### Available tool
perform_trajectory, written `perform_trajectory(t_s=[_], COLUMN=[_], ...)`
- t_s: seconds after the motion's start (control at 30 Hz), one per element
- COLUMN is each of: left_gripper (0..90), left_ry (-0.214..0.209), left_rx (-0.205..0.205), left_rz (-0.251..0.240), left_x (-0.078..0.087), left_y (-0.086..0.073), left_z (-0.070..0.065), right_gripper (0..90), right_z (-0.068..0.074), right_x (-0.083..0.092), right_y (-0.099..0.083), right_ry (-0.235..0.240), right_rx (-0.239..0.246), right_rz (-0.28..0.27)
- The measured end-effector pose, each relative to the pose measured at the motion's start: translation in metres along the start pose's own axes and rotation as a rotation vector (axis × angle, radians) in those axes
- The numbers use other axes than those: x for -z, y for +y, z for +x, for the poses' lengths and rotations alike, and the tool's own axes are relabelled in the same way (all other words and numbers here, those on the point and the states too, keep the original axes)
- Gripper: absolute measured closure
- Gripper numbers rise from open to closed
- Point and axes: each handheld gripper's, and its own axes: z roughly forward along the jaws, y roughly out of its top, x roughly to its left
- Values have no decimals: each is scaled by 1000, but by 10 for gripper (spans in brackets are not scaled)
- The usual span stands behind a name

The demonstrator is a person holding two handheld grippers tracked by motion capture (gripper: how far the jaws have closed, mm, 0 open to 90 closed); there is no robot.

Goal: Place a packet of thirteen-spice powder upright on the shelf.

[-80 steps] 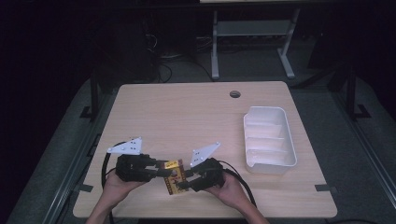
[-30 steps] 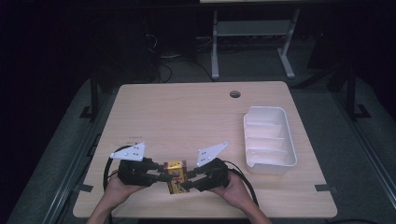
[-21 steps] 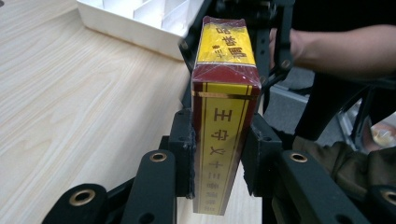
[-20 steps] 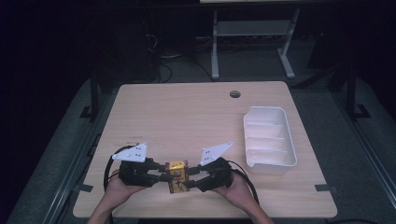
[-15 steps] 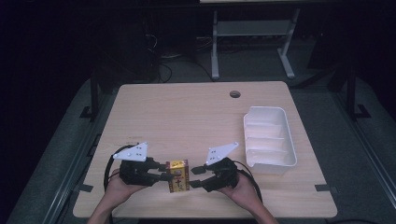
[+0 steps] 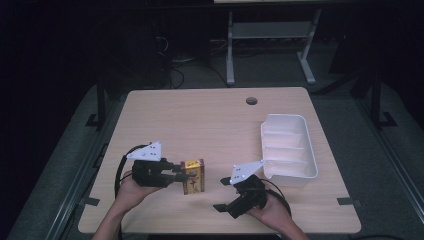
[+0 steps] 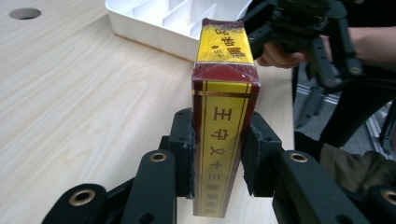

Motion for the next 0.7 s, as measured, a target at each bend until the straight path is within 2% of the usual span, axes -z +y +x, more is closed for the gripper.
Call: perform_trajectory(t_s=[0.07,0.23,0.4,0.5,0.6,0.7], left_gripper=[682,682,682,682,682,682], left_ry=[6,10,12,14,10,7], left_rx=[-5,-15,-23,-27,-32,-28], left_rz=[7,-2,-18,-18,-25,-32], left_x=[-3,-10,-19,-23,-28,-32], left_y=[3,12,22,28,33,35], left_z=[3,11,19,22,25,28], right_gripper=[137,135,135,135,135,135], right_z=[-2,-3,-4,-4,-4,-3], right_x=[2,7,9,7,7,6], right_y=[-2,-3,-4,-5,-5,-5], right_ry=[7,-17,20,27,9,11], right_rx=[-17,-29,-11,-24,-10,22], right_rz=[6,-1,-2,10,32,51])
